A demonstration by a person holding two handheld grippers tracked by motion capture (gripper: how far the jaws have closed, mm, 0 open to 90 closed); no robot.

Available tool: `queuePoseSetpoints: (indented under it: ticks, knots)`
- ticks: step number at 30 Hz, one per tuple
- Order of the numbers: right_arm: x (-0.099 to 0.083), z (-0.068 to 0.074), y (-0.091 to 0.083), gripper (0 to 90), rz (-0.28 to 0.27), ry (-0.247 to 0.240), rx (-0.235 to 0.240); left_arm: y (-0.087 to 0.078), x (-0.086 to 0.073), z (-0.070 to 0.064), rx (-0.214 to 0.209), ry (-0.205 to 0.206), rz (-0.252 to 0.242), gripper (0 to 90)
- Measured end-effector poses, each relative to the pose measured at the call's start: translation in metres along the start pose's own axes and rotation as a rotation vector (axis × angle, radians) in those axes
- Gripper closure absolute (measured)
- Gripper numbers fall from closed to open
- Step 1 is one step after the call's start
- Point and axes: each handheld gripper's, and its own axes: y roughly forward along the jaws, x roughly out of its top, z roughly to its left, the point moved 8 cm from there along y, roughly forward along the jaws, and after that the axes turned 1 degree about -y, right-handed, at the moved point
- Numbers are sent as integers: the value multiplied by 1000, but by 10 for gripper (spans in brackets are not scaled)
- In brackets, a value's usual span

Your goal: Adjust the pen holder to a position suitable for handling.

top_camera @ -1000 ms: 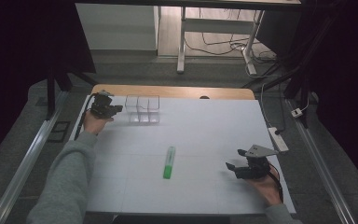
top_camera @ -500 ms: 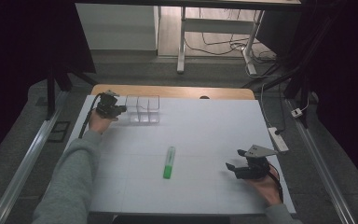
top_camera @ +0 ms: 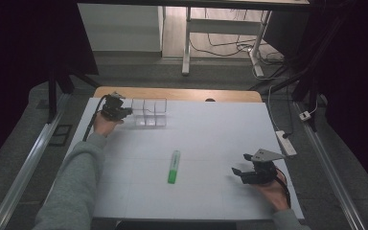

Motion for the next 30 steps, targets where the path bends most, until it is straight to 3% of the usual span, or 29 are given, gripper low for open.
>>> queuePoseSetpoints:
  ticks: [9, 30]
  knots:
    - [-1, 0, 1, 235, 5, -2, 2, 5, 4, -8, -22, 12, -1, 893]
    - [-2, 0, 1, 236, 11, -5, 2, 19, 23, -43, -72, 82, 1, 893]
